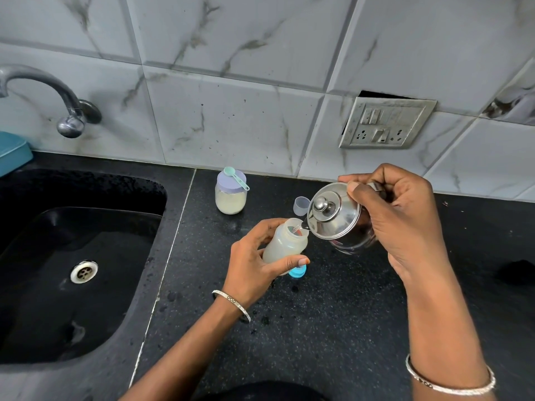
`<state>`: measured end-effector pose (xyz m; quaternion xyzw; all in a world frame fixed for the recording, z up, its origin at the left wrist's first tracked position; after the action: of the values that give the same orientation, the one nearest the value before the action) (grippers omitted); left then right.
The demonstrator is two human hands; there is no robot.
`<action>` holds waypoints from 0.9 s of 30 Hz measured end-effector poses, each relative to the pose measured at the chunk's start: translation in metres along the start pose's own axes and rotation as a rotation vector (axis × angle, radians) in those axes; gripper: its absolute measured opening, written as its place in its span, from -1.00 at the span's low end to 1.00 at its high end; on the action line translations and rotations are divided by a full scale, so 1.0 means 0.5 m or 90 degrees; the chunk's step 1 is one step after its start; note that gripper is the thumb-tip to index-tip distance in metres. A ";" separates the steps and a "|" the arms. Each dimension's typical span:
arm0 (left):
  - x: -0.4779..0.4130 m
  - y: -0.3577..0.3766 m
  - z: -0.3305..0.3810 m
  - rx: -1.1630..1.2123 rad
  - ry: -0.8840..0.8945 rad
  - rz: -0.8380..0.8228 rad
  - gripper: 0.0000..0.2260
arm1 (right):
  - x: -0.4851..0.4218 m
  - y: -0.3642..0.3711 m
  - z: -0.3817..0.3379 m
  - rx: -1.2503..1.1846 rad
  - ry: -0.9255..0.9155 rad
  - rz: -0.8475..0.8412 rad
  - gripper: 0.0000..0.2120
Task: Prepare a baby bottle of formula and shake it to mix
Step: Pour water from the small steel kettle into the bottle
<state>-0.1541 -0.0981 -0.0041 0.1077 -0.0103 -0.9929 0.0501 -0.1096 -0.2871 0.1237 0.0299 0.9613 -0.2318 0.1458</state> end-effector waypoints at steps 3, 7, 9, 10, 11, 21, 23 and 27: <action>0.000 0.001 -0.002 0.001 -0.003 -0.002 -0.44 | 0.000 -0.001 0.000 0.007 -0.002 0.002 -0.84; 0.000 0.002 -0.002 0.003 -0.002 -0.003 -0.45 | -0.001 -0.001 -0.001 0.007 0.003 0.004 -0.85; 0.000 0.002 0.000 0.002 -0.002 -0.004 -0.46 | -0.001 -0.001 -0.001 0.005 0.005 0.004 -0.85; 0.000 0.002 0.000 0.002 -0.001 -0.004 -0.46 | -0.001 -0.002 -0.002 0.004 0.006 0.005 -0.85; -0.001 0.002 0.001 0.001 0.000 -0.004 -0.46 | -0.001 -0.003 -0.002 0.004 0.006 0.006 -0.85; 0.000 0.005 0.009 0.004 0.014 -0.008 -0.49 | -0.003 -0.006 0.001 0.009 0.004 0.009 -0.87; 0.000 0.006 0.008 0.002 0.012 -0.007 -0.49 | -0.004 -0.005 0.001 0.012 0.000 0.003 -0.87; 0.000 0.008 0.005 0.005 0.012 -0.006 -0.49 | -0.003 -0.003 -0.001 0.005 0.000 -0.003 -0.84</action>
<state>-0.1542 -0.1018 -0.0017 0.1176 -0.0135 -0.9919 0.0454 -0.1086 -0.2882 0.1254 0.0281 0.9605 -0.2360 0.1447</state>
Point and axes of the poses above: each hand's wrist, its own x-axis away from the middle knuckle, its own y-axis out of the palm, z = x × y, the point moved 3 cm from there along -x, towards the middle knuckle, and after that the axes turned 8 degrees about x, right-handed, at the moved point
